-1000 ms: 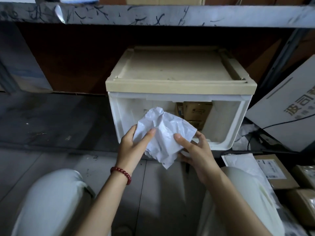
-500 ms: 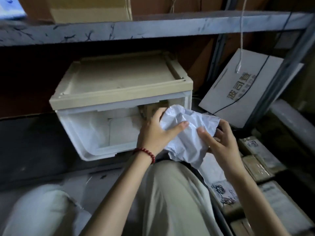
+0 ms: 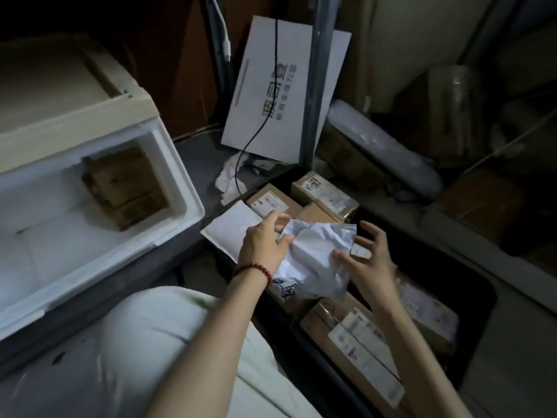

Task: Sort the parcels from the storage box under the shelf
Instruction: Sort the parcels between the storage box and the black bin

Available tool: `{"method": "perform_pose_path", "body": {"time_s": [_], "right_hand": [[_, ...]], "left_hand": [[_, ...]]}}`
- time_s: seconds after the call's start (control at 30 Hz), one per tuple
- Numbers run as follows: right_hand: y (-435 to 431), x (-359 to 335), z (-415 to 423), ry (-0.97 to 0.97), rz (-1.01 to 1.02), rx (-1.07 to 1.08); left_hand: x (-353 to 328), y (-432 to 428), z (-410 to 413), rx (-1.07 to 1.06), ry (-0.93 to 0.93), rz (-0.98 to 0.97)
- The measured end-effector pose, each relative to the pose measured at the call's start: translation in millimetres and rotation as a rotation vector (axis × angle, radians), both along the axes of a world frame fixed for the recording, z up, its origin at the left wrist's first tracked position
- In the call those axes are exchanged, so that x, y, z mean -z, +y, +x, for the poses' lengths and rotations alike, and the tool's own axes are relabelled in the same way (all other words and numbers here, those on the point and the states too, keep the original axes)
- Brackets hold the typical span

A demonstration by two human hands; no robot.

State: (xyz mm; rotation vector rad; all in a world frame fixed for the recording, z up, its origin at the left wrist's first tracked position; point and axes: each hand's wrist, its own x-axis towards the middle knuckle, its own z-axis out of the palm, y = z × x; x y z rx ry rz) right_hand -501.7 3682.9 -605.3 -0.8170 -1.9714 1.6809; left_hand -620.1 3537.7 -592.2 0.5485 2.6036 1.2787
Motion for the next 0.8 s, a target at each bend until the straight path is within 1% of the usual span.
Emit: {"method": "perform_pose_path", "body": {"time_s": [0.1, 0.2, 0.3, 0.4, 0.43, 0.5, 0.6, 0.63, 0.7, 0.8], "right_hand": [[-13, 21, -1, -0.070, 0.000, 0.052], [-30, 35, -6, -0.096, 0.061, 0.020], [-43, 39, -11, -0.165, 0.183, -0.017], [-45, 39, -16, -0.384, 0.399, -0.065], [-44, 36, -18, -0.424, 0.483, -0.082], [-45, 26, -24, -0.381, 0.615, -0.162], [-55, 8, -42, -0.283, 0.760, -0.389], [-61, 2, -49, -0.265, 0.820, -0.431], [-76, -12, -61, -0.219, 0.908, -0.456], [-101, -38, -76, -0.154, 0.948, -0.476]], "left_hand": [[12, -1, -8, 0.027, 0.011, -0.154], [25, -9, -12, 0.041, 0.030, -0.355], [34, -20, -14, 0.025, 0.130, -0.506], [34, -34, -17, -0.026, 0.220, -0.603], [31, -38, -18, -0.044, 0.243, -0.633], [22, -46, -21, -0.070, 0.272, -0.680], [1, -56, -25, -0.095, 0.294, -0.719], [-7, -60, -25, -0.103, 0.310, -0.727], [-23, -72, -25, -0.132, 0.318, -0.711], [-50, -100, -23, -0.234, 0.229, -0.591]]}}
